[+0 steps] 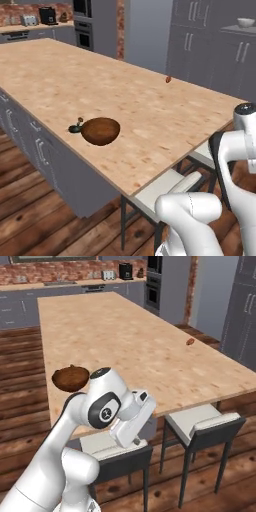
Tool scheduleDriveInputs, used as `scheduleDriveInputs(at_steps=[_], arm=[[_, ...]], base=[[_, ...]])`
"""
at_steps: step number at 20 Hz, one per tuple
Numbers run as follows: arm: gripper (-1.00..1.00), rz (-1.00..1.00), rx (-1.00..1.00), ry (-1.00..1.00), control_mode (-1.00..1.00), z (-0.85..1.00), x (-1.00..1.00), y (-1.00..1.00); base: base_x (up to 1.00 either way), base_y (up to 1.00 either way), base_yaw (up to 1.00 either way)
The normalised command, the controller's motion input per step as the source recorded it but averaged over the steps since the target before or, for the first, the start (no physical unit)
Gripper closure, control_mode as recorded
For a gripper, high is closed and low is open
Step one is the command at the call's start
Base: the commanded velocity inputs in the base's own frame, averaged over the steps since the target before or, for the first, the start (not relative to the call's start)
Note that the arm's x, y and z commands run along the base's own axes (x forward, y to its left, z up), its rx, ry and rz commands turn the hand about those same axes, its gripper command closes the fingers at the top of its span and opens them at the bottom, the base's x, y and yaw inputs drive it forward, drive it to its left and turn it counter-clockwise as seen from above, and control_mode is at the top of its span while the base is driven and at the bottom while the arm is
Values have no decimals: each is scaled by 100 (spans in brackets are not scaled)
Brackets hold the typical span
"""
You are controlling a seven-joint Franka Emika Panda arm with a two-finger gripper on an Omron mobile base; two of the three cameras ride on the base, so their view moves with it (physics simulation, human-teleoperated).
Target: Pick both bowls and place them on the counter. Then place the mushroom in one bowl and place the eggplant in the other bowl.
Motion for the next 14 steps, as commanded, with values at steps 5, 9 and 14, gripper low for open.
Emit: scheduleDriveInputs(at_steps=[5,9,14], arm=[[-100,0,0,0,100,0,0,0],[-100,0,0,0,100,0,0,0],[-100,0,0,0,100,0,0,0]], base=[[1,-97,-10],[-86,-74,-27],[36,-85,-8]])
